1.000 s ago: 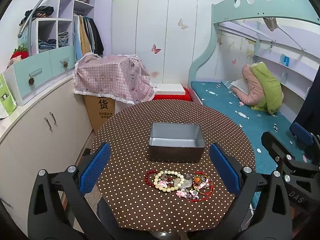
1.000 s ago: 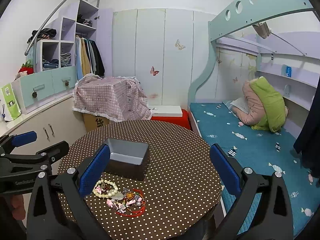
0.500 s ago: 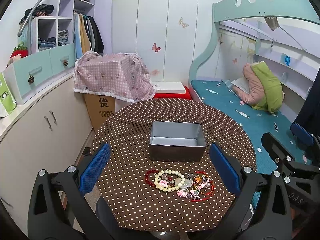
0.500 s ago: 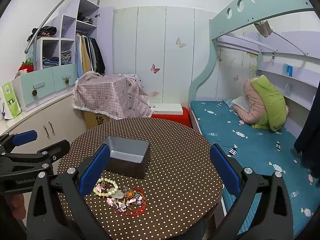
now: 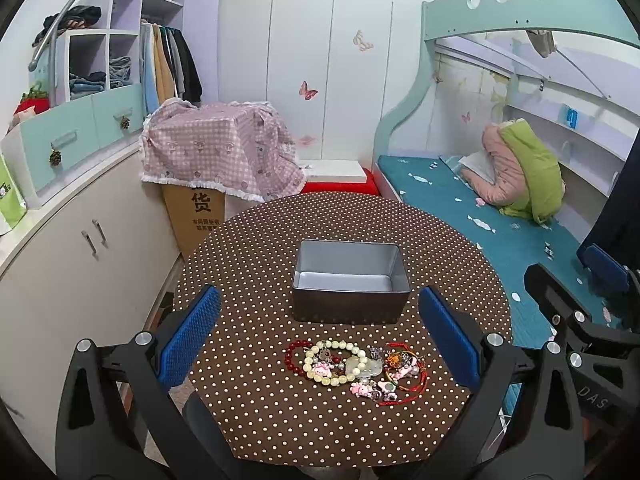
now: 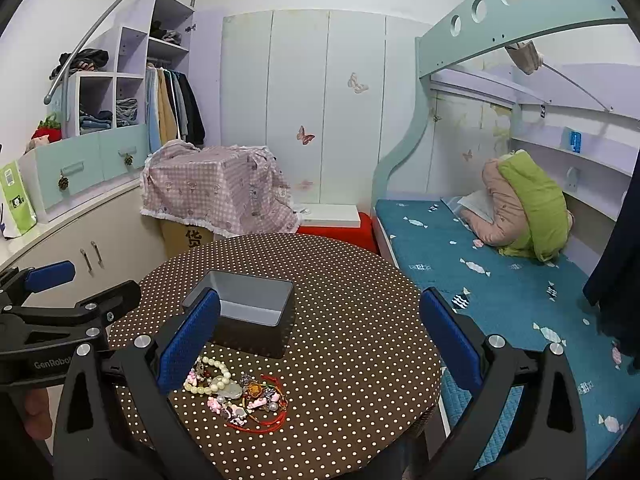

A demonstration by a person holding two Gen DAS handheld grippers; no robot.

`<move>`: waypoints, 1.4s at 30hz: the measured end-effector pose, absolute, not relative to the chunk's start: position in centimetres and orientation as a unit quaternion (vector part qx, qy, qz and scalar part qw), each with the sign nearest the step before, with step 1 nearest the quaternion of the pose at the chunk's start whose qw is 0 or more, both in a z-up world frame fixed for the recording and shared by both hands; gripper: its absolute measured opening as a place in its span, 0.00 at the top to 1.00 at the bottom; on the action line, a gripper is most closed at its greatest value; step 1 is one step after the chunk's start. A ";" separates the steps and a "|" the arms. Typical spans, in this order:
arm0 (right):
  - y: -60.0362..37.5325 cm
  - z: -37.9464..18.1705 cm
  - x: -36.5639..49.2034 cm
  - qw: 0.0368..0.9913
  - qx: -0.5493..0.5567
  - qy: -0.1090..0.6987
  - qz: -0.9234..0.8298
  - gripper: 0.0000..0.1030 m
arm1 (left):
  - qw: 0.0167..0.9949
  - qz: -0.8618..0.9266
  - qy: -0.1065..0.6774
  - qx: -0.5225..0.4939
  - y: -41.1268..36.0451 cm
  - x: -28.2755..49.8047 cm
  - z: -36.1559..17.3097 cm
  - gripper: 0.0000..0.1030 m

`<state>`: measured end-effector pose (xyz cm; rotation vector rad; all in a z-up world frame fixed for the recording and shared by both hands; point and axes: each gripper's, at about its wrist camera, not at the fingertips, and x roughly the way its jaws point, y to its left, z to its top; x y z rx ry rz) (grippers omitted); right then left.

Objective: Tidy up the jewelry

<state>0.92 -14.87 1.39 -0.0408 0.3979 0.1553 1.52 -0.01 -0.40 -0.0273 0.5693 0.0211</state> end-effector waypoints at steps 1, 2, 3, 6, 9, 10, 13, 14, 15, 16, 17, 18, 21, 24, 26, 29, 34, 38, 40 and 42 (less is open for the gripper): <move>-14.9 1.3 1.0 0.977 -0.020 0.199 0.077 0.07 | 0.959 0.011 0.282 -0.013 -0.1 1.6 -0.5 0.05; -15.0 1.3 1.1 0.976 -0.019 0.201 0.077 0.07 | 0.959 0.011 0.283 -0.013 -0.1 1.7 -0.5 0.05; -15.0 1.3 1.2 0.976 -0.018 0.202 0.078 0.07 | 0.959 0.012 0.284 -0.012 -0.2 1.7 -0.5 0.05; -15.2 1.0 1.3 0.976 -0.018 0.204 0.079 0.07 | 0.958 0.012 0.285 -0.011 -0.3 1.8 -0.6 0.05; -15.2 0.9 1.3 0.975 -0.017 0.205 0.079 0.07 | 0.958 0.012 0.286 -0.011 -0.2 1.8 -0.6 0.05; -15.1 0.9 1.2 0.975 -0.016 0.205 0.079 0.07 | 0.958 0.013 0.287 -0.010 -0.3 1.9 -0.6 0.05; -15.2 0.7 1.3 0.975 -0.014 0.207 0.080 0.07 | 0.957 0.014 0.289 -0.007 -0.4 2.0 -0.7 0.05; -15.2 0.7 1.3 0.975 -0.013 0.208 0.081 0.07 | 0.957 0.014 0.289 -0.008 -0.4 2.0 -0.7 0.05; -15.3 0.7 1.3 0.974 -0.013 0.209 0.081 0.07 | 0.957 0.014 0.289 -0.007 -0.4 2.0 -0.7 0.05; -15.3 0.6 1.3 0.974 -0.013 0.210 0.081 0.07 | 0.957 0.014 0.290 -0.007 -0.4 2.0 -0.7 0.05; -15.3 0.7 1.3 0.974 -0.013 0.210 0.081 0.07 | 0.957 0.014 0.291 -0.006 -0.4 2.1 -0.8 0.05; -15.3 0.6 1.3 0.974 -0.013 0.210 0.080 0.07 | 0.957 0.014 0.291 -0.006 -0.4 2.0 -0.8 0.05; -15.2 0.6 1.3 0.974 -0.014 0.210 0.081 0.07 | 0.957 0.015 0.291 -0.006 -0.4 2.0 -0.8 0.05; -15.1 0.7 1.3 0.975 -0.016 0.209 0.080 0.07 | 0.957 0.015 0.291 -0.008 -0.3 2.0 -0.9 0.05; -15.0 0.6 1.3 0.974 -0.018 0.210 0.080 0.07 | 0.956 0.017 0.291 -0.009 -0.2 2.0 -1.0 0.05; -15.0 0.6 1.3 0.974 -0.019 0.211 0.081 0.07 | 0.956 0.017 0.292 -0.009 -0.2 2.0 -1.1 0.05; -14.9 0.6 1.3 0.974 -0.021 0.212 0.081 0.07 | 0.956 0.017 0.293 -0.011 -0.1 2.0 -1.2 0.05; -14.9 0.5 1.4 0.973 -0.019 0.214 0.082 0.07 | 0.955 0.019 0.294 -0.010 0.0 2.0 -1.3 0.05; -14.9 0.5 1.4 0.973 -0.019 0.214 0.083 0.07 | 0.955 0.021 0.295 -0.009 -0.1 2.0 -1.3 0.05; -14.9 0.4 1.5 0.973 -0.017 0.215 0.084 0.07 | 0.955 0.020 0.296 -0.010 0.0 2.0 -1.3 0.05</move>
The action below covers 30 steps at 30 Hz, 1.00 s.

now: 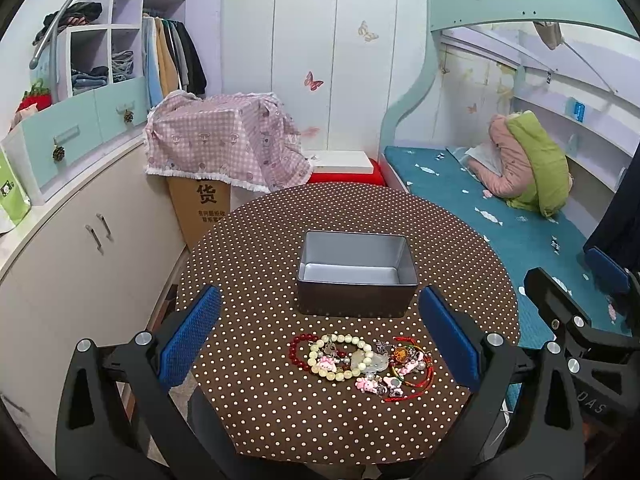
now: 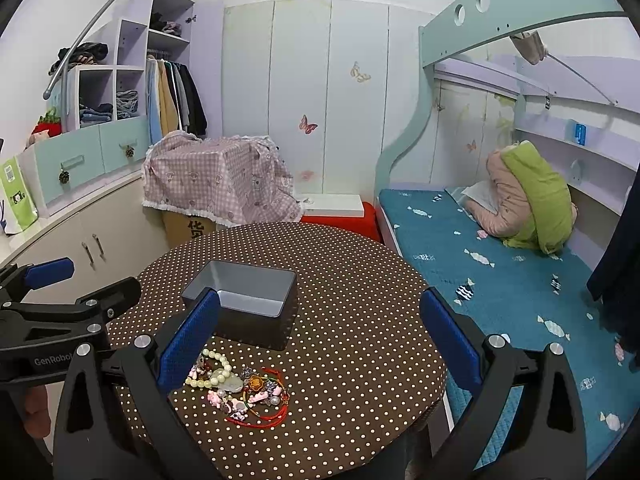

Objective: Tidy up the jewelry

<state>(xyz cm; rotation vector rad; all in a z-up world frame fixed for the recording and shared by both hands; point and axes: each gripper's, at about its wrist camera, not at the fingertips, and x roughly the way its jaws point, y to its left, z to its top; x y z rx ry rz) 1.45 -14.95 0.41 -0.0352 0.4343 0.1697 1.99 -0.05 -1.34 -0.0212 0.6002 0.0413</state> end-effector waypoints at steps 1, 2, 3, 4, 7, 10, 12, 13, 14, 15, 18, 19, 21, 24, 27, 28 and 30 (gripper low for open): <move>-14.9 0.4 1.5 0.973 -0.017 0.215 0.084 0.07 | 0.955 0.020 0.297 -0.012 0.0 2.0 -1.4 0.05; -14.9 0.4 1.5 0.973 -0.018 0.215 0.084 0.07 | 0.954 0.019 0.298 -0.012 0.0 2.0 -1.4 0.05; -14.9 0.3 1.5 0.973 -0.017 0.216 0.085 0.07 | 0.954 0.019 0.299 -0.013 -0.1 2.2 -1.3 0.05; -14.9 0.4 1.5 0.972 -0.016 0.217 0.085 0.07 | 0.953 0.019 0.302 -0.014 -0.1 2.2 -1.4 0.05; -15.1 0.0 1.9 0.970 -0.011 0.227 0.084 0.07 | 0.950 0.017 0.312 -0.017 0.0 2.5 -1.8 0.05; -15.2 -0.6 2.1 0.967 -0.007 0.239 0.083 0.07 | 0.944 0.021 0.328 -0.022 0.3 2.9 -2.4 0.05; -15.2 -1.1 2.4 0.965 -0.006 0.250 0.082 0.07 | 0.939 0.024 0.341 -0.029 0.7 3.1 -3.0 0.05; -15.2 -1.5 2.5 0.963 -0.006 0.257 0.082 0.07 | 0.937 0.025 0.346 -0.031 0.9 3.3 -3.3 0.05; -15.3 -1.6 2.6 0.962 -0.006 0.261 0.082 0.07 | 0.935 0.027 0.352 -0.034 1.0 3.4 -3.6 0.05; -15.3 -2.0 2.7 0.960 -0.006 0.266 0.082 0.07 | 0.932 0.029 0.359 -0.037 1.2 3.5 -4.0 0.05; -15.2 -3.2 3.2 0.954 -0.008 0.289 0.079 0.07 | 0.926 0.032 0.375 -0.043 1.8 3.7 -4.9 0.05; -15.2 -3.7 3.4 0.951 -0.008 0.298 0.080 0.07 | 0.922 0.035 0.382 -0.045 2.0 3.9 -5.4 0.05; -15.1 -4.5 3.6 0.947 -0.006 0.311 0.085 0.07 | 0.916 0.037 0.396 -0.048 2.5 4.1 -6.3 0.05; -14.9 -5.8 4.1 0.938 -0.005 0.336 0.088 0.07 | 0.907 0.037 0.417 -0.053 3.0 4.5 -7.6 0.05; -14.7 -6.7 4.5 0.930 -0.002 0.354 0.096 0.07 | 0.895 0.037 0.440 -0.057 3.5 5.0 -9.1 0.05; -14.6 -6.9 4.7 0.929 -0.001 0.358 0.097 0.07 | 0.891 0.036 0.448 -0.060 3.7 5.3 -9.6 0.05; -14.4 -7.3 5.0 0.924 0.001 0.369 0.099 0.07 | 0.885 0.037 0.460 -0.065 4.1 5.7 -10.5 0.05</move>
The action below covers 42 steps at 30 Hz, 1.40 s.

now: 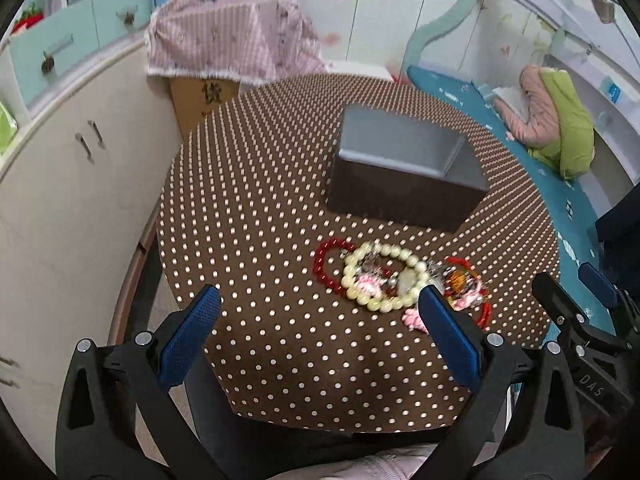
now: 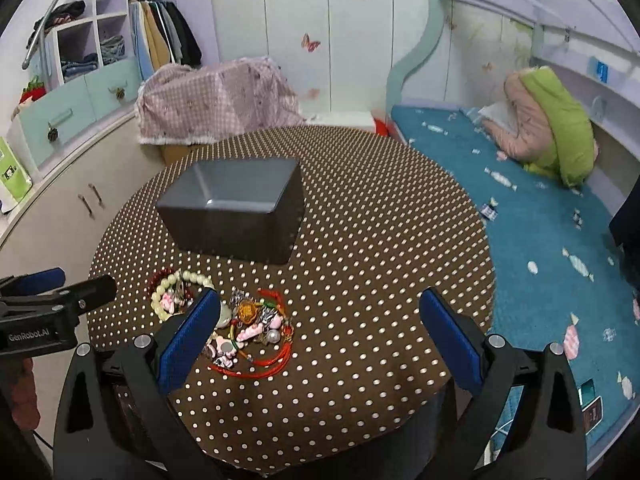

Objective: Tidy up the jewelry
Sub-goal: 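Move both tools down toward the jewelry pile, then grasp the cream bead bracelet with the right tool while the left grasps red beads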

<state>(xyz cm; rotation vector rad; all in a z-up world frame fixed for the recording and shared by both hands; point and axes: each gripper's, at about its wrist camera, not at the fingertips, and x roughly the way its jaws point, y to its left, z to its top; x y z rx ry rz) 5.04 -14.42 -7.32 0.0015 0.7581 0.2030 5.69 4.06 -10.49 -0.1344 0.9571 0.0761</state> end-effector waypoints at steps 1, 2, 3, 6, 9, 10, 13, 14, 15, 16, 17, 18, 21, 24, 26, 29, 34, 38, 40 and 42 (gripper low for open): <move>-14.3 -7.5 5.2 0.921 0.003 0.375 0.101 0.07 | 0.881 0.039 0.466 -0.067 4.3 5.9 -11.0 0.05; -14.3 -7.7 5.4 0.920 0.004 0.378 0.103 0.07 | 0.879 0.040 0.469 -0.070 4.6 6.1 -11.3 0.05; -14.1 -7.7 5.5 0.919 0.005 0.381 0.106 0.07 | 0.877 0.041 0.472 -0.074 4.9 6.3 -11.6 0.05; -13.8 -8.1 6.1 0.917 0.012 0.381 0.118 0.07 | 0.872 0.042 0.481 -0.083 5.5 6.8 -12.4 0.05; -13.2 -8.1 6.6 0.913 0.025 0.382 0.143 0.07 | 0.868 0.044 0.486 -0.091 6.2 7.2 -12.8 0.05; -13.0 -8.1 6.8 0.911 0.026 0.382 0.151 0.07 | 0.866 0.045 0.488 -0.093 6.5 7.3 -13.0 0.05; -11.8 -8.0 7.4 0.908 0.016 0.383 0.169 0.07 | 0.864 0.046 0.492 -0.099 7.1 7.5 -13.4 0.05; -11.3 -8.1 7.6 0.907 0.011 0.383 0.175 0.07 | 0.863 0.046 0.493 -0.102 7.3 7.7 -13.5 0.05; -10.8 -8.1 7.8 0.906 0.006 0.383 0.182 0.08 | 0.863 0.046 0.493 -0.103 7.4 7.7 -13.6 0.05; -10.2 -8.2 8.0 0.904 -0.001 0.382 0.190 0.10 | 0.862 0.047 0.494 -0.105 7.7 7.8 -13.6 0.05; -9.9 -8.2 8.1 0.904 -0.004 0.382 0.194 0.14 | 0.861 0.048 0.495 -0.106 7.8 8.0 -13.7 0.05; -9.3 -8.3 8.4 0.902 -0.011 0.384 0.198 0.16 | 0.861 0.049 0.495 -0.106 7.9 8.1 -13.8 0.05; -8.3 -8.9 9.1 0.897 -0.025 0.389 0.210 0.29 | 0.859 0.051 0.497 -0.110 8.3 8.4 -13.9 0.05; -7.2 -9.9 10.1 0.887 -0.040 0.405 0.217 0.41 | 0.857 0.052 0.500 -0.114 8.8 8.9 -14.2 0.05; -6.9 -10.6 10.4 0.880 -0.044 0.418 0.221 0.49 | 0.855 0.051 0.503 -0.116 9.2 9.3 -14.4 0.05; -6.5 -11.5 11.0 0.871 -0.050 0.434 0.225 0.60 | 0.854 0.049 0.505 -0.116 9.5 9.6 -14.6 0.05; -6.1 -12.6 11.5 0.858 -0.062 0.455 0.229 0.78 | 0.851 0.037 0.512 -0.114 9.5 10.3 -15.3 0.07; -6.3 -12.7 11.8 0.858 -0.061 0.455 0.231 0.89 | 0.852 0.035 0.512 -0.098 8.9 10.4 -15.5 0.24; -6.3 -12.8 11.9 0.857 -0.064 0.455 0.232 0.92 | 0.853 0.032 0.512 -0.096 8.8 10.6 -15.5 0.25; -6.4 -12.8 12.0 0.857 -0.059 0.457 0.232 0.92 | 0.853 0.032 0.513 -0.090 8.6 10.7 -15.4 0.31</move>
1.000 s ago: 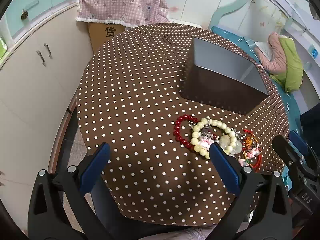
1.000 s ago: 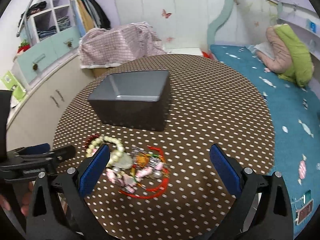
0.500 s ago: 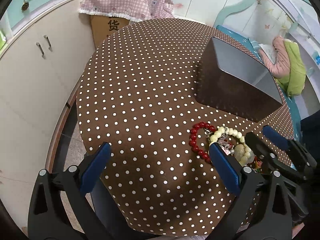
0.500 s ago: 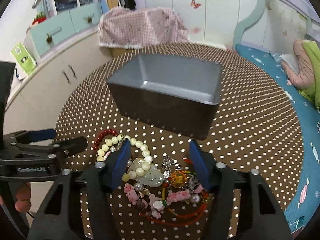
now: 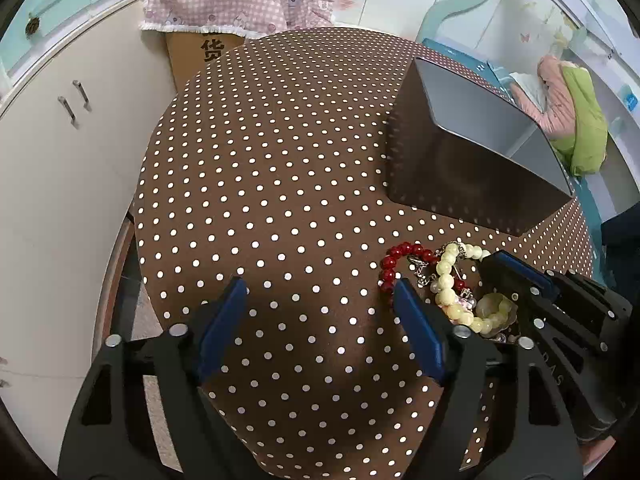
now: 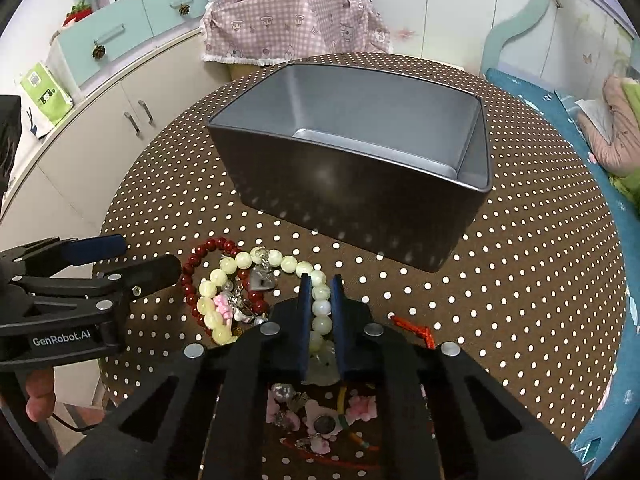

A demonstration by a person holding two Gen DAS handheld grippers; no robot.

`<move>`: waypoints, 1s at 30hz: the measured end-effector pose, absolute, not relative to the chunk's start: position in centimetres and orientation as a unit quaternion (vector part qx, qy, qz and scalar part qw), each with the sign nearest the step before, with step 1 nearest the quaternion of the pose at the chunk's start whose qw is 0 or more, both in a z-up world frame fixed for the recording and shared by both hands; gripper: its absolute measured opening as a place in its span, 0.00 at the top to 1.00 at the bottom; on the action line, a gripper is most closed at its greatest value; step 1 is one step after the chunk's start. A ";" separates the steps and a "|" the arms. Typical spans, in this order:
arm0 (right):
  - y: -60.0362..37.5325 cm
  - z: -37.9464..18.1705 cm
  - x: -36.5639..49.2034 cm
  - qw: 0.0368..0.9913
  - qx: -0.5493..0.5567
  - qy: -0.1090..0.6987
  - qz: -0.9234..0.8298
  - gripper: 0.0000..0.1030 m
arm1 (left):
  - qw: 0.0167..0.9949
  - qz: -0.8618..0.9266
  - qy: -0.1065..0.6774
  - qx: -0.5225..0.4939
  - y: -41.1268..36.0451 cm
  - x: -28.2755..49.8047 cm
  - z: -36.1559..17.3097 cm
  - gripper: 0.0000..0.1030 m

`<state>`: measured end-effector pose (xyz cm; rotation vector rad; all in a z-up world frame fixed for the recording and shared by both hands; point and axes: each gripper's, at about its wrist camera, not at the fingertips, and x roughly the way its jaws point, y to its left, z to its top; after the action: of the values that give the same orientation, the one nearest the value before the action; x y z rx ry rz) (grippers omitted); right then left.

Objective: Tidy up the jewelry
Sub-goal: 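Grasp the cream bead bracelet with the right tool while the left grasps red beads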

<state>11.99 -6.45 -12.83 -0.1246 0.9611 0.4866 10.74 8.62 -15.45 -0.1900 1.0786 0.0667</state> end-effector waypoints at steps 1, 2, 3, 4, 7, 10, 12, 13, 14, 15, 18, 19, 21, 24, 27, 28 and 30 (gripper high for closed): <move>-6.4 -12.8 12.0 0.856 -0.057 0.459 0.232 0.92 | 0.853 0.032 0.514 -0.085 8.4 10.8 -15.4 0.33; -6.4 -12.6 12.0 0.857 -0.056 0.458 0.232 0.92 | 0.853 0.031 0.514 -0.080 8.3 10.9 -15.4 0.36; -6.2 -12.4 12.1 0.858 -0.055 0.456 0.232 0.92 | 0.853 0.032 0.515 -0.071 8.0 11.1 -15.4 0.38; -6.1 -12.0 12.1 0.859 -0.051 0.452 0.234 0.92 | 0.853 0.035 0.517 -0.065 7.8 11.1 -15.4 0.38; -6.2 -10.4 11.8 0.867 -0.044 0.435 0.240 0.92 | 0.850 0.022 0.522 -0.062 7.1 11.4 -15.3 0.39; -6.4 -8.4 11.4 0.876 -0.040 0.411 0.249 0.92 | 0.850 0.025 0.524 -0.049 6.5 11.9 -15.3 0.39; -6.5 -7.2 11.1 0.882 -0.041 0.396 0.253 0.92 | 0.850 0.024 0.525 -0.044 6.1 12.0 -15.3 0.39; -6.7 -6.8 11.0 0.883 -0.041 0.391 0.256 0.92 | 0.848 0.021 0.527 -0.044 5.9 12.2 -15.4 0.38; -6.8 -6.4 10.9 0.885 -0.041 0.386 0.257 0.92 | 0.847 0.023 0.529 -0.042 5.8 12.3 -15.5 0.38; -7.0 -6.0 10.7 0.887 -0.043 0.380 0.257 0.92 | 0.847 0.024 0.529 -0.040 5.7 12.4 -15.4 0.38; -7.6 -4.9 10.4 0.895 -0.043 0.366 0.252 0.92 | 0.844 0.017 0.534 -0.046 5.3 12.8 -15.4 0.38; -7.8 -4.8 10.3 0.897 -0.042 0.363 0.249 0.92 | 0.845 0.017 0.533 -0.044 5.2 12.8 -15.3 0.38; -8.5 -4.5 10.2 0.901 -0.038 0.356 0.243 0.92 | 0.846 0.014 0.531 -0.044 5.0 12.9 -15.1 0.35; -9.1 -4.7 10.2 0.904 -0.030 0.358 0.234 0.92 | 0.846 0.008 0.531 -0.055 4.8 13.2 -14.7 0.29; -9.7 -5.4 10.6 0.901 -0.022 0.371 0.222 0.92 | 0.850 0.007 0.526 -0.037 4.6 13.5 -14.8 0.30; -9.8 -5.5 10.6 0.901 -0.021 0.373 0.219 0.92 | 0.847 0.011 0.531 -0.033 4.5 13.8 -15.2 0.31; -10.1 -5.8 10.7 0.901 -0.018 0.378 0.212 0.92 | 0.846 0.026 0.532 -0.025 4.3 14.0 -15.5 0.42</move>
<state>10.65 -10.07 -5.76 -0.0381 0.7812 0.4393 14.02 4.33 -15.53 -0.0528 1.1213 0.0549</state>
